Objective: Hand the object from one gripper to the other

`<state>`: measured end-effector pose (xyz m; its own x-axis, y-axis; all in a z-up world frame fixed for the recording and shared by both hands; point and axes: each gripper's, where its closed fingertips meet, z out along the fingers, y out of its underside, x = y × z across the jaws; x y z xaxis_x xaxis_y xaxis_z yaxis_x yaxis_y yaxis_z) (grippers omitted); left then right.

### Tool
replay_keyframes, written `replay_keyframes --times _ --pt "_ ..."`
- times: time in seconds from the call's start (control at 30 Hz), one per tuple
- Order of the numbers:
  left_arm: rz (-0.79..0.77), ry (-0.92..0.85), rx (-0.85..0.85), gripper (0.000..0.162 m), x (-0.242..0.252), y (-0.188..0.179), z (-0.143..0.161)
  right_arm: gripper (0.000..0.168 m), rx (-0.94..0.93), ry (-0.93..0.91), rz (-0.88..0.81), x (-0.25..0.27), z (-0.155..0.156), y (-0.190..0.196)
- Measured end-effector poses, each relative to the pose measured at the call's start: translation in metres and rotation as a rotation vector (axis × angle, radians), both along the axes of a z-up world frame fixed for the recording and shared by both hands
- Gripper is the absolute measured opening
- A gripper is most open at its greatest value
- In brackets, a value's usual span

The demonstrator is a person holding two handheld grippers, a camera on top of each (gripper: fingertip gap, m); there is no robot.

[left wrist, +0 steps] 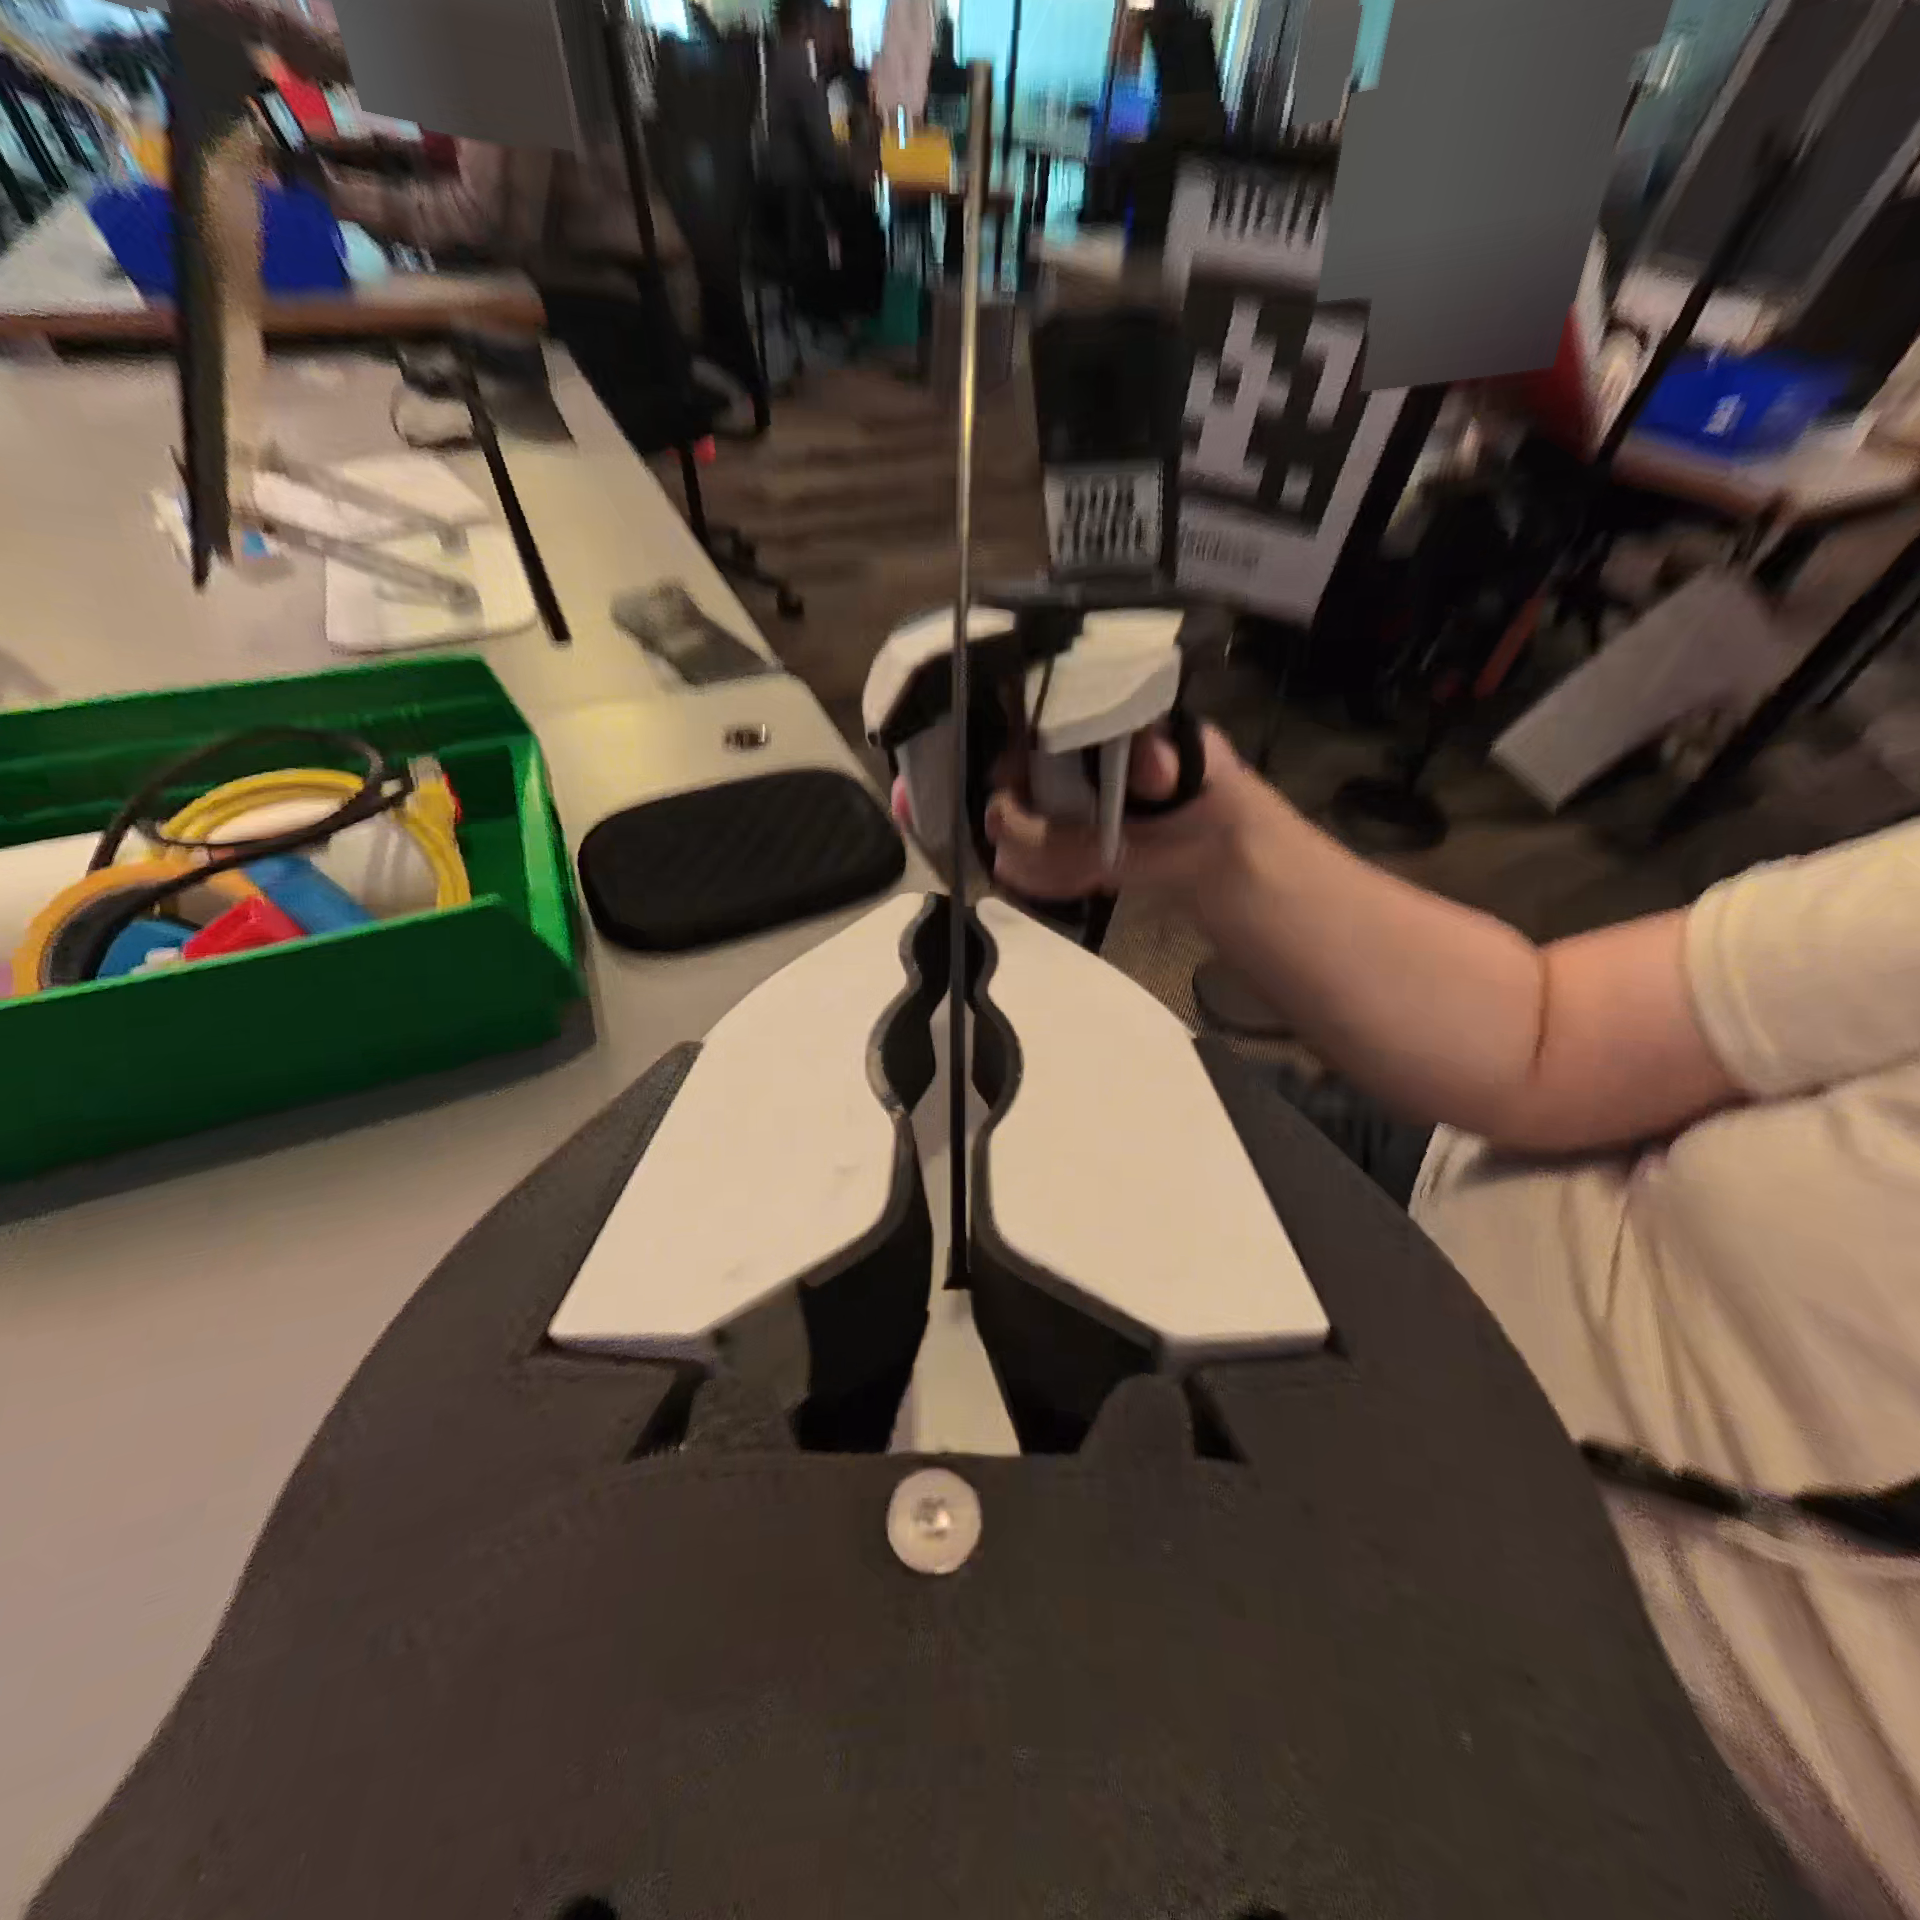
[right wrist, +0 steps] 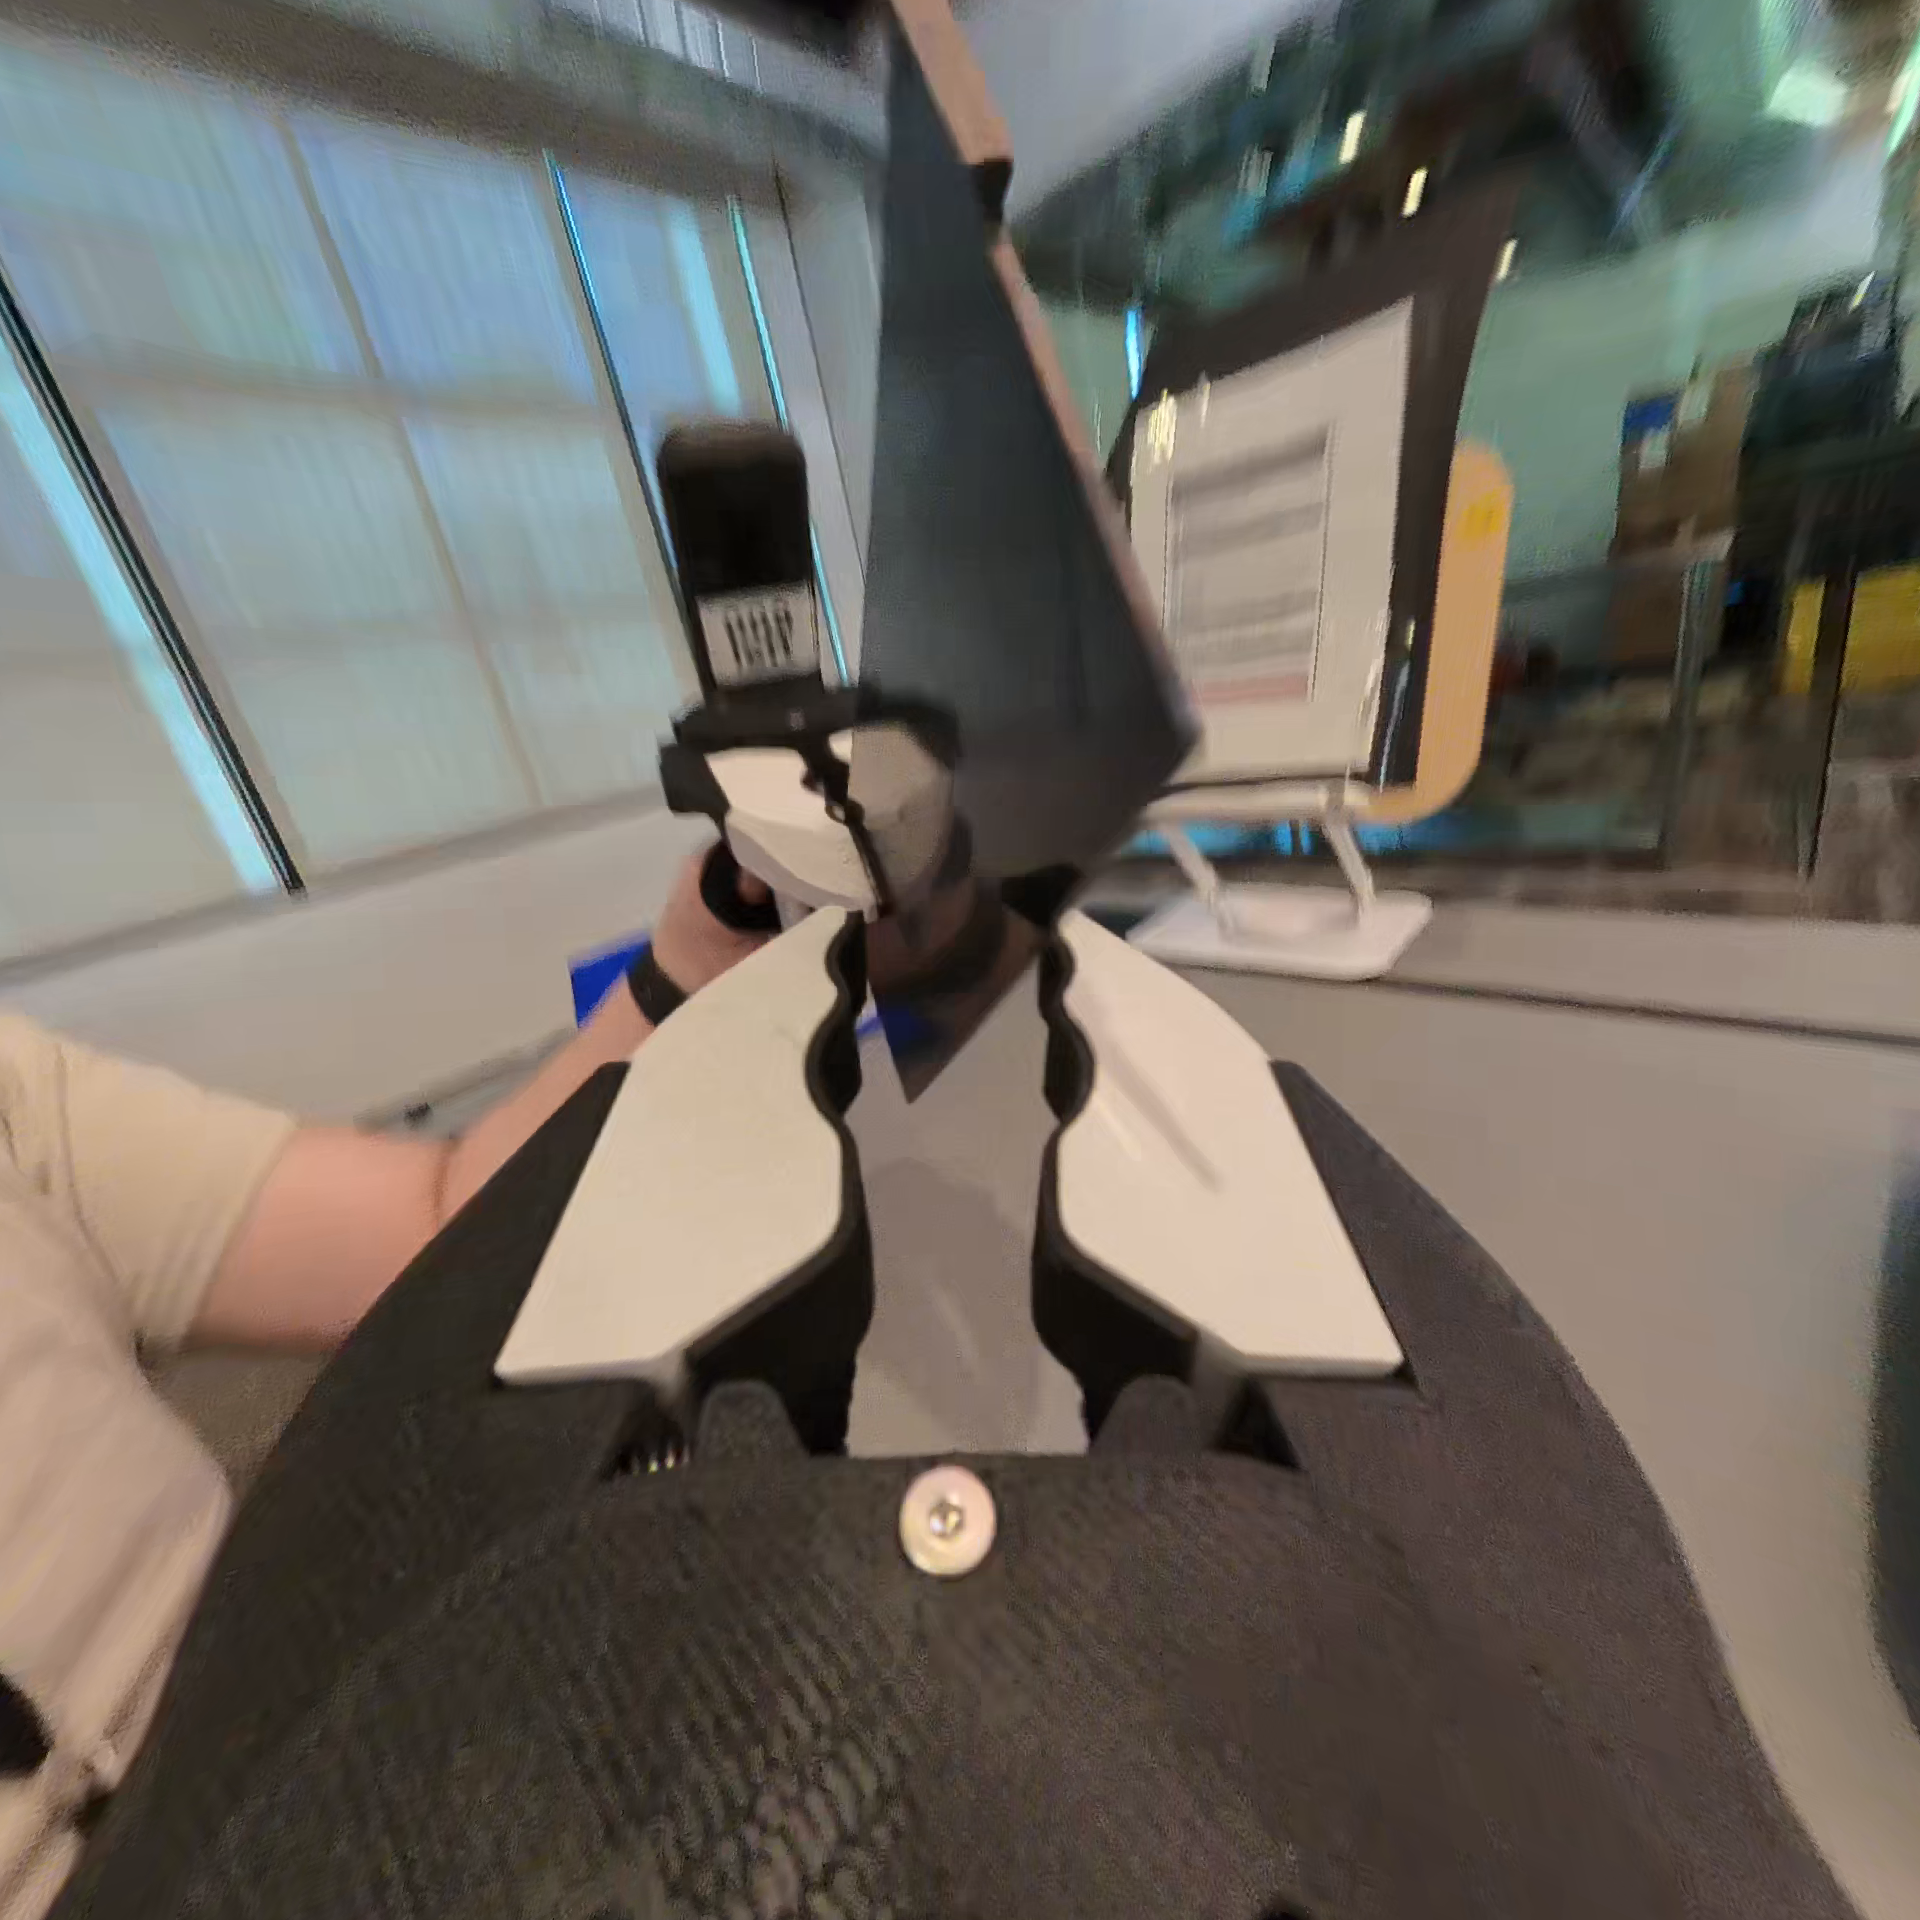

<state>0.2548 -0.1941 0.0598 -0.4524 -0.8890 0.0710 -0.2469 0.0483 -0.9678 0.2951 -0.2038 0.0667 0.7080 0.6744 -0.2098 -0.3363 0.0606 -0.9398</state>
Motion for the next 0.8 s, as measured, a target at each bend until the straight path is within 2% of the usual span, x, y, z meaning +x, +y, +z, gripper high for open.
replay_keyframes --times 0.13,0.3,0.33,0.37,0.4,0.47,0.5,0.57,0.63,0.8 --pt "-0.022 -0.173 -0.202 0.001 -0.001 0.002 0.033 0.037 0.127 0.165 0.034 0.002 0.016 -0.007" --pt "-0.043 -0.204 -0.245 0.001 0.006 -0.004 0.032 0.036 0.147 0.194 0.075 -0.016 0.021 0.000" --pt "-0.041 -0.196 -0.235 0.001 0.008 -0.005 0.030 0.025 0.132 0.158 0.086 -0.021 0.016 0.001" --pt "-0.048 -0.193 -0.218 0.003 0.007 -0.006 0.028 0.003 0.109 0.110 0.100 -0.025 0.010 0.002" --pt "-0.024 -0.175 -0.186 0.007 0.007 -0.002 0.024 0.002 0.073 0.071 0.101 -0.027 0.004 0.004" --pt "0.039 -0.126 -0.073 0.039 0.004 0.008 0.014 0.002 -0.014 -0.051 0.066 -0.028 -0.014 0.010" --pt "0.049 -0.107 -0.016 0.049 -0.001 0.010 0.011 0.002 -0.061 -0.145 0.021 -0.027 -0.026 0.013" --pt "0.064 -0.101 0.087 0.053 -0.008 0.010 0.010 0.003 -0.130 -0.351 -0.026 -0.029 -0.047 0.013" --pt "0.090 -0.148 0.146 0.057 -0.010 0.006 0.017 0.003 -0.188 -0.495 0.003 -0.036 -0.061 0.008" --pt "0.070 -0.158 0.221 0.050 -0.004 -0.016 0.018 0.003 -0.271 -0.670 0.014 -0.046 -0.082 0.006"
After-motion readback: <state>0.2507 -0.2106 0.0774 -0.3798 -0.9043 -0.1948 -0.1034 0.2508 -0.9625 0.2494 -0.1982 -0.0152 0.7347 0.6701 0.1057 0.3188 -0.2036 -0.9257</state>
